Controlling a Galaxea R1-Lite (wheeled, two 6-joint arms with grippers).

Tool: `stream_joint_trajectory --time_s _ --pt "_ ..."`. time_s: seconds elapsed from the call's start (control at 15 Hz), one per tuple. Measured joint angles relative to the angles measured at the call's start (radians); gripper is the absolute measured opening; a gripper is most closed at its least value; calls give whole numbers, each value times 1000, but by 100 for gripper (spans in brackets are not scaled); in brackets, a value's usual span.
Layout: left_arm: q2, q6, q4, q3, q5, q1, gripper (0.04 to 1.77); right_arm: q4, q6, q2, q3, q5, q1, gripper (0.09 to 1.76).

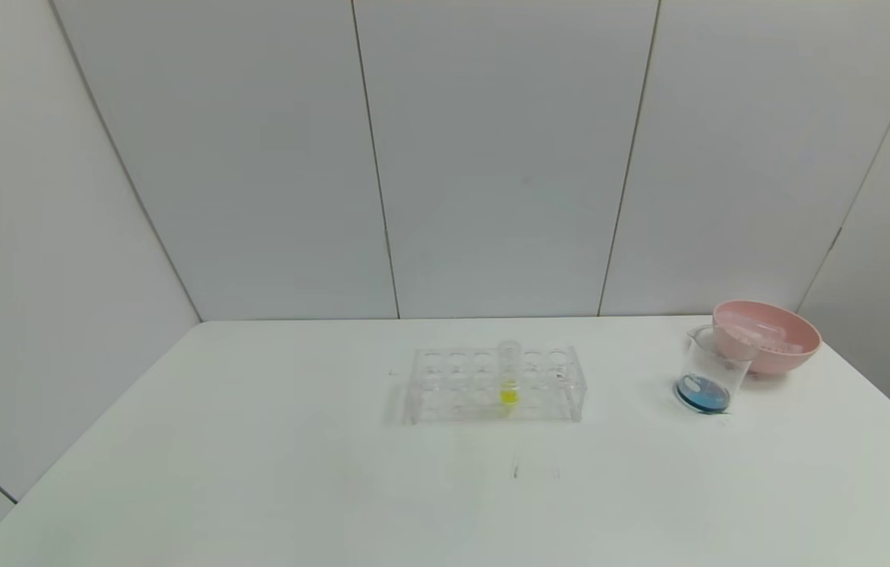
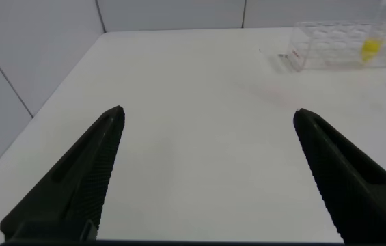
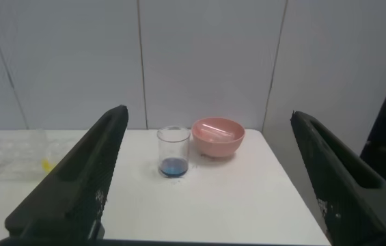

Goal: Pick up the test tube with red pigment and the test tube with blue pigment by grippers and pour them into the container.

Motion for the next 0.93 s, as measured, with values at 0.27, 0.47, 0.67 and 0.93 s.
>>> stream_joint_trajectory --time_s 0.27,0.47,0.67,0.93 --pt "0 0 0 0 0 0 176 84 -4 -24 -61 8 -39 170" --pt "0 0 0 0 0 0 176 121 -4 -64 -61 70 -79 170" --pt "0 0 0 0 0 0 176 127 -6 -164 -2 120 -93 170" --pt "0 0 0 0 0 0 176 -3 -1 -280 178 176 -101 170"
